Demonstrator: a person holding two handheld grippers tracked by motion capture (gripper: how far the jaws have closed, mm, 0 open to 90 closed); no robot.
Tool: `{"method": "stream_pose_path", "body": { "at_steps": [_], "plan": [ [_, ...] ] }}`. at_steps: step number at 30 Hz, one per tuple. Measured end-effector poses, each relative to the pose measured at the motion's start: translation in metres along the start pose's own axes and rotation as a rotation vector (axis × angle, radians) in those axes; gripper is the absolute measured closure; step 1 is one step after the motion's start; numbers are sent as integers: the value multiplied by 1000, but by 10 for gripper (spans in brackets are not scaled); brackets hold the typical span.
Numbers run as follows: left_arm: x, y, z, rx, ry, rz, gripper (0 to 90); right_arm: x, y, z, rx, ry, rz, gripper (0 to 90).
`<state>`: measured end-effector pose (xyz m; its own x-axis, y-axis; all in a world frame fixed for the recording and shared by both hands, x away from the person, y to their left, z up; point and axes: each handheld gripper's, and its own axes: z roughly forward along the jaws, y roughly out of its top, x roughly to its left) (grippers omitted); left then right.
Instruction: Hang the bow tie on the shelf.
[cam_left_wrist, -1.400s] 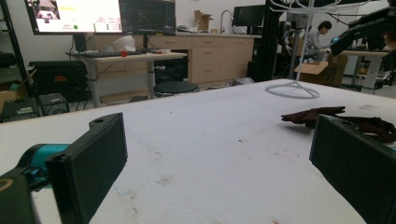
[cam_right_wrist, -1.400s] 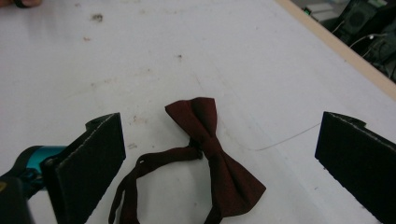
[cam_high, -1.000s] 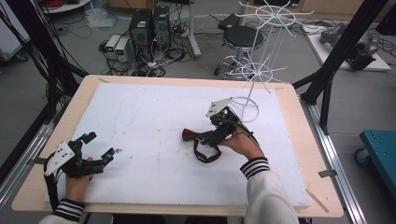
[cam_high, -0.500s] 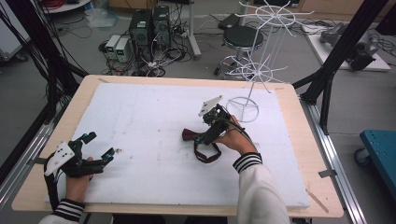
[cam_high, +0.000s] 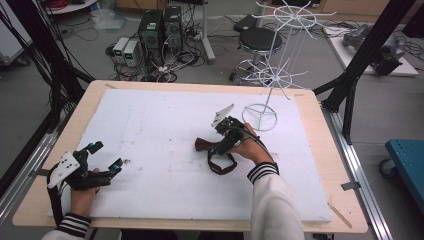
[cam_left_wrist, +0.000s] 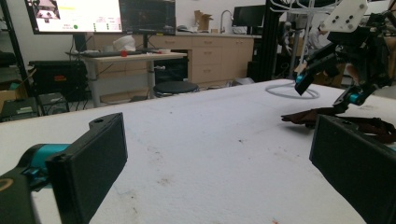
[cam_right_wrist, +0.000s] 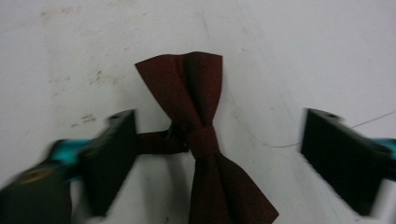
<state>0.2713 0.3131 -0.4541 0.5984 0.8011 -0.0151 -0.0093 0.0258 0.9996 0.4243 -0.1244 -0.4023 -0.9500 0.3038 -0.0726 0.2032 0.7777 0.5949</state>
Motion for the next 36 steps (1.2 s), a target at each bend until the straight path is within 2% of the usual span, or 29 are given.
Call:
{"method": "stream_pose_path", "body": {
  "at_steps": [1,6,8,9,11,17,21,22,23,24,25,27,31,36],
  "plan": [
    [0,0,0,0,-1,1,45,0,0,1,5,-6,-11,209],
    [0,0,0,-1,0,-2,45,-1,0,2,37,7,-41,359],
    [0,0,0,-2,1,-4,45,0,-1,2,51,8,-24,373],
    [0,0,0,0,0,-2,45,-3,-1,3,36,5,-54,384],
    [0,0,0,0,0,-1,45,-2,-2,3,53,10,-33,422],
    [0,0,0,-2,1,-5,45,-1,-2,5,81,22,-49,492],
    [0,0,0,-3,1,-5,45,1,-1,10,123,39,-80,616],
    [0,0,0,-2,1,-5,45,1,-1,10,123,39,-80,616],
    [0,0,0,-2,1,-4,45,2,-1,10,130,58,-96,705],
    [0,0,0,-1,1,-2,45,2,-1,10,130,58,-96,705],
    [0,0,0,-2,1,-5,45,3,0,10,134,59,-123,756],
    [0,0,0,-3,1,-5,45,4,1,10,138,73,-123,768],
    [0,0,0,-1,1,-5,45,5,1,10,140,71,-127,771],
    [0,0,0,-1,1,-5,45,7,3,4,124,52,-117,770]
  ]
}}
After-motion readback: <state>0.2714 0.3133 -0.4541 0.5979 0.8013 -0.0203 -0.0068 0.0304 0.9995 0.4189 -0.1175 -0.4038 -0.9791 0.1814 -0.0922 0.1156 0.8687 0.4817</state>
